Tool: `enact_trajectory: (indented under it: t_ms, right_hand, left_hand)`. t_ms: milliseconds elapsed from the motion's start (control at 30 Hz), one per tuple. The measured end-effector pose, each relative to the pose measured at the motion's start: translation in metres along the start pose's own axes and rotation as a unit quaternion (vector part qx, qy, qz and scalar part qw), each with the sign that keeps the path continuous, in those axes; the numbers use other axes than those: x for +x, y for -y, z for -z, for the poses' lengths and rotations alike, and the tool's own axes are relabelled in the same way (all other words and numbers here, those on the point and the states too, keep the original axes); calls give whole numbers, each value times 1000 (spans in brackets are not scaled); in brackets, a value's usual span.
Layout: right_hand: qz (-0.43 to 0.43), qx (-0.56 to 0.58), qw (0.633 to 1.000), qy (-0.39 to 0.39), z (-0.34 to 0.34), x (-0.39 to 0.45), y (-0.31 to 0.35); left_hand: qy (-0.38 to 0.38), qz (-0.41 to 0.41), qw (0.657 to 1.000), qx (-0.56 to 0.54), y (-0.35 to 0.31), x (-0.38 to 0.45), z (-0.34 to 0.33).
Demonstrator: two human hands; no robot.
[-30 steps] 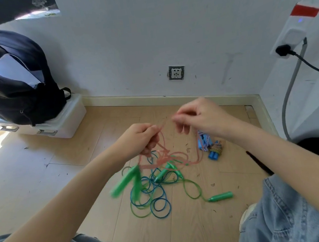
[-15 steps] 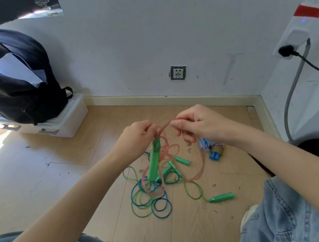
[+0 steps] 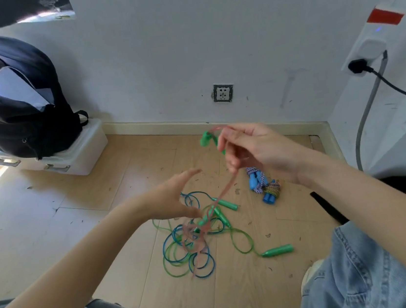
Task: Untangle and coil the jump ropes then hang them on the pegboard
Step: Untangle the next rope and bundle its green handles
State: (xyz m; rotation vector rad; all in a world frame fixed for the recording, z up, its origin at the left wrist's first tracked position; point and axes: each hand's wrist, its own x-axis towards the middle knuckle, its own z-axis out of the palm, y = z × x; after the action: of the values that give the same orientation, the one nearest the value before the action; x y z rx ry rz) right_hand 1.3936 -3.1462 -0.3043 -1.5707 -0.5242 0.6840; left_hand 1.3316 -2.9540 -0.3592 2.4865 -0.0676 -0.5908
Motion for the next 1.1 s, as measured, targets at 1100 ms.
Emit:
enact_trajectory:
  t_ms: [1100]
  right_hand:
    - [-168, -125, 978, -4, 3, -4, -18]
  left_hand:
    - [3, -33, 947, -319, -23, -13, -4]
